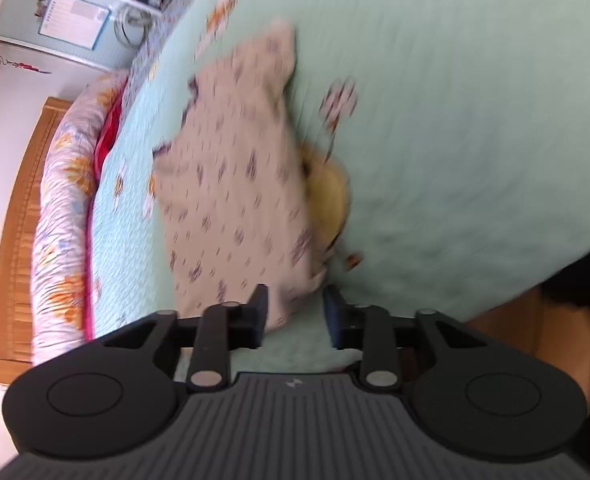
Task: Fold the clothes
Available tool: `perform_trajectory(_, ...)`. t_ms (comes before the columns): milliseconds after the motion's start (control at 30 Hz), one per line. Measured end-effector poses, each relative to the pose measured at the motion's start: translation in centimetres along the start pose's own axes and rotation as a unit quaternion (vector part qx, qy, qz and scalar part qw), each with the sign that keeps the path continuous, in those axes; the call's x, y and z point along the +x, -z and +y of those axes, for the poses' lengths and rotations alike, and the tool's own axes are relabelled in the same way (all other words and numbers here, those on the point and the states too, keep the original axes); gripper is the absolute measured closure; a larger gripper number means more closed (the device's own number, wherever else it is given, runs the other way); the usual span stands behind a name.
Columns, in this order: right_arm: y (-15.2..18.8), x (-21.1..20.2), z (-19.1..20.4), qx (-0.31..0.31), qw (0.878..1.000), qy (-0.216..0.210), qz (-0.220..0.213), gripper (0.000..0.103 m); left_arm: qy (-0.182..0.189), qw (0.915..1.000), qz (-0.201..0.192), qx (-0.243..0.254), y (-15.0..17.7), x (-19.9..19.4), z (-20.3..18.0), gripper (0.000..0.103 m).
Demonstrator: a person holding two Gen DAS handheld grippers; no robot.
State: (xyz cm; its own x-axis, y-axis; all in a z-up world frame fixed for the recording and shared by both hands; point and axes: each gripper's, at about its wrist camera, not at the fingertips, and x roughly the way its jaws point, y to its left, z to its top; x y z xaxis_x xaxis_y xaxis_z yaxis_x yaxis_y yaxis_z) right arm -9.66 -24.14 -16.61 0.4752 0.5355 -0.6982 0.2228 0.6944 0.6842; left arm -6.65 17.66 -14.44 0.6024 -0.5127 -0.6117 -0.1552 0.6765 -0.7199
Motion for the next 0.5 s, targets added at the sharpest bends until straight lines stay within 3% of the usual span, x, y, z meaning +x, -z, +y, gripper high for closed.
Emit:
perform_trajectory(67, -0.7, -1.7, -0.5, -0.003, 1.0, 0.015, -0.026, 0.065, -0.001, 0.9997, -0.018, 0.019, -1.8, -0.4, -0.7, 0.089)
perform_trajectory(200, -5.1, -2.0, -0.7, -0.013, 0.996, -0.03, -0.086, 0.061, -0.031, 0.9978, -0.029, 0.052, -6.3, 2.1, -1.8, 0.08)
perform_trajectory(267, -8.2, -0.5, -0.8, -0.014, 0.993, -0.052, -0.101, 0.039, -0.037, 0.9973, -0.022, 0.06, -8.8, 4.4, -2.3, 0.076)
perform_trajectory(400, -13.6, 4.1, -1.3, 0.01, 0.992, -0.096, -0.078, 0.037, -0.062, 0.9959, 0.002, 0.065, -12.5, 9.1, -2.5, 0.07)
perform_trajectory(500, -16.7, 7.6, -1.6, 0.004, 0.994, -0.088, -0.06, 0.036, -0.091, 0.9929, 0.022, 0.073, -14.1, 12.8, -2.2, 0.067)
